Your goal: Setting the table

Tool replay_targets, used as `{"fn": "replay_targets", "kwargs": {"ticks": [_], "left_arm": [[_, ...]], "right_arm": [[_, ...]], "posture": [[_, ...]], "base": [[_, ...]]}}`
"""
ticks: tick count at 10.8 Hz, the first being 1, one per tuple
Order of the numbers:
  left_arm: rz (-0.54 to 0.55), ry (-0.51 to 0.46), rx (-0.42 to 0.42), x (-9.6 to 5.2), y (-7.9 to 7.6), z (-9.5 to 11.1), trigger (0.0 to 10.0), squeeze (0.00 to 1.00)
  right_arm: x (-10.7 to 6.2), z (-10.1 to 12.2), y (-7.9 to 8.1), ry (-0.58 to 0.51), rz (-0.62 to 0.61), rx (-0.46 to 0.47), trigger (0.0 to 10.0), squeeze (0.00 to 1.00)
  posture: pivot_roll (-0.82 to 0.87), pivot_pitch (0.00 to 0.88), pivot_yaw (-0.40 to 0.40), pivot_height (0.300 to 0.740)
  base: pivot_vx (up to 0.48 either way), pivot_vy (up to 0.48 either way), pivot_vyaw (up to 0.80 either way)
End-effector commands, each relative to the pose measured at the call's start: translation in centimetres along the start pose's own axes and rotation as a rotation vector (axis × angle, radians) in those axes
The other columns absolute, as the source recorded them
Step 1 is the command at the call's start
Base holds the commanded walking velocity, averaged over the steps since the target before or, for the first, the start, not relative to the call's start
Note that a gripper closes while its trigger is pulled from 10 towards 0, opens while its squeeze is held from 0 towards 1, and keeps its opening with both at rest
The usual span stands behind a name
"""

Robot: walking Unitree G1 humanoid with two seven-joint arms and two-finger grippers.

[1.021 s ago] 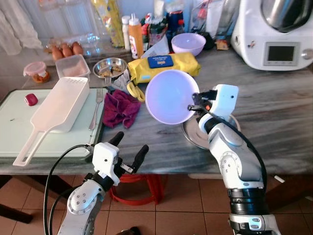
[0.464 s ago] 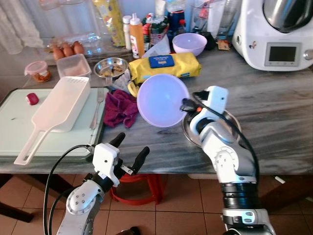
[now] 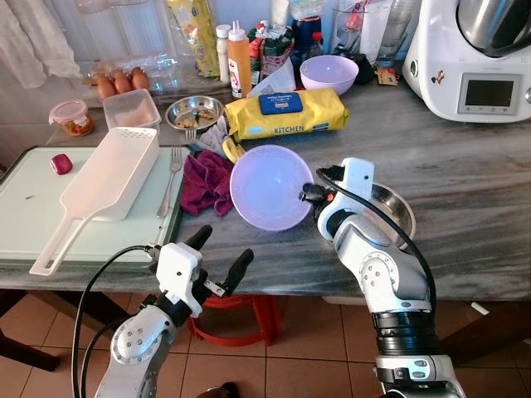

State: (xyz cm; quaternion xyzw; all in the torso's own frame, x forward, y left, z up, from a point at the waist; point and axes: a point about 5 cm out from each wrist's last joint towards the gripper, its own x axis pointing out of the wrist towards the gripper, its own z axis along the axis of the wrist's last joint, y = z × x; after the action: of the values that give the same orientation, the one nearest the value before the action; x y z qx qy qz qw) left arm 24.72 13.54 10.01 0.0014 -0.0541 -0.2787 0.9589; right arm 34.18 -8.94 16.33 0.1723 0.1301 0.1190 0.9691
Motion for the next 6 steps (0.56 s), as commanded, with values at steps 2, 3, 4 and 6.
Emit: {"fn": "replay_targets", "kwargs": {"ticks": [2, 3, 4, 6], "left_arm": [[-0.041, -0.029, -0.022, -0.2, -0.3, 0.5, 10.0, 0.0], [-0.041, -0.028, -0.026, -0.2, -0.3, 0.5, 10.0, 0.0], [-0.039, -0.022, -0.024, -0.3, -0.3, 0.4, 10.0, 0.0], [-0.037, -0.014, -0.025, -0.3, -0.3, 0.3, 10.0, 0.0]], "right_arm": [[0.0, -1.0, -0.5, 0.06, -0.035, 0.009, 10.0, 0.0], [0.0, -1.0, -0.6, 0.062, -0.038, 0.015, 10.0, 0.0], [0.0, -1.1, -0.9, 0.07, -0.046, 0.034, 10.0, 0.06], [0.1, -0.6, -0.8, 0.06, -0.043, 0.04, 10.0, 0.96]], "posture": [[-0.02, 0.125, 0.048, 0.74], [-0.02, 0.123, 0.046, 0.74], [-0.02, 0.122, 0.044, 0.74], [-0.02, 0.123, 0.045, 0.74]], "base": [[0.0, 0.0, 0.0], [0.0, 0.0, 0.0], [0.0, 0.0, 0.0], [0.0, 0.0, 0.0]]}}
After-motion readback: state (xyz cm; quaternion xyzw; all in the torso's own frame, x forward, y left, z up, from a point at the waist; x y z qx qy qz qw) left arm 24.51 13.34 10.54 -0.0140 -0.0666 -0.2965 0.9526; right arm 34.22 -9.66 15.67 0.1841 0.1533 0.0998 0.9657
